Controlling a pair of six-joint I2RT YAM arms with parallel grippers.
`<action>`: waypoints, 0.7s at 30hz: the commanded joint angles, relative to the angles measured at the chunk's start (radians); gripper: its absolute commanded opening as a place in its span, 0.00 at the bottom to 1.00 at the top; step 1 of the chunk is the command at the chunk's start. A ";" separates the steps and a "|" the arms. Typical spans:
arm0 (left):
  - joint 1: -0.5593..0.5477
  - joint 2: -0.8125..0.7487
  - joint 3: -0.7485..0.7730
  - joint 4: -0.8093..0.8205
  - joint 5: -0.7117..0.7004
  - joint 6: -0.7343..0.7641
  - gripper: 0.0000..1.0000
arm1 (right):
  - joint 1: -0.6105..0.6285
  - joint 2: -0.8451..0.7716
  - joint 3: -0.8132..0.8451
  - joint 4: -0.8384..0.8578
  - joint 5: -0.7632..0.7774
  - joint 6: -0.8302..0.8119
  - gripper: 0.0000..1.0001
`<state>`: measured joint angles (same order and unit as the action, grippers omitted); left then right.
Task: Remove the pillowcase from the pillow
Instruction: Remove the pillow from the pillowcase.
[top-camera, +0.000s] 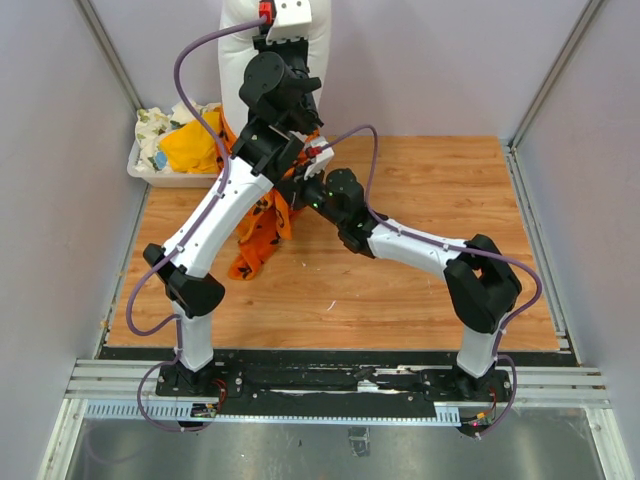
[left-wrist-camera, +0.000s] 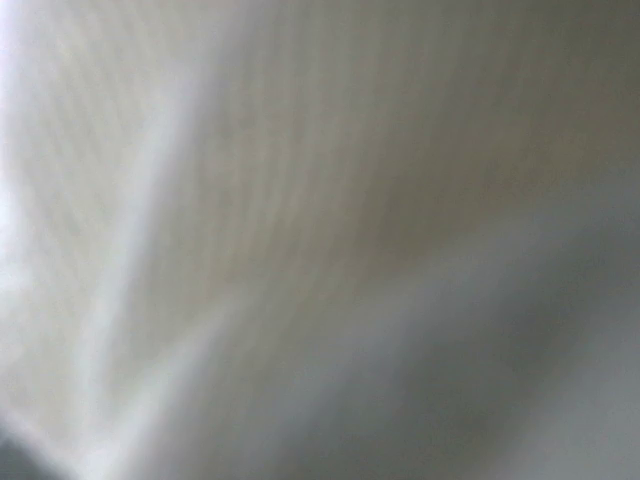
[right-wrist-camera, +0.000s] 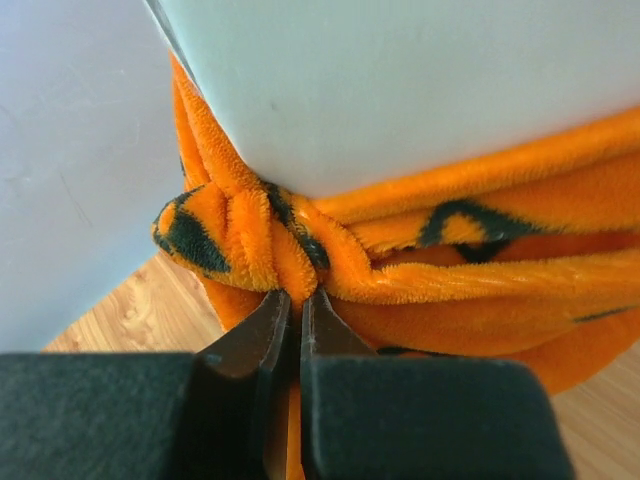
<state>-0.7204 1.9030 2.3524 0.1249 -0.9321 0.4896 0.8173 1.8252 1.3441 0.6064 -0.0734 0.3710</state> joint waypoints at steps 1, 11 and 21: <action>0.012 -0.087 0.091 0.213 0.076 0.029 0.00 | 0.010 -0.003 -0.121 -0.008 0.032 0.025 0.01; 0.133 -0.188 0.052 0.131 0.082 -0.090 0.00 | -0.077 -0.014 -0.360 0.059 0.015 0.132 0.01; 0.136 -0.192 0.028 0.116 0.105 -0.089 0.00 | -0.138 -0.303 -0.462 0.015 0.024 0.074 0.69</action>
<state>-0.5945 1.8374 2.3413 -0.0074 -0.9257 0.3874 0.6952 1.6356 0.9279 0.7067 -0.0589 0.4961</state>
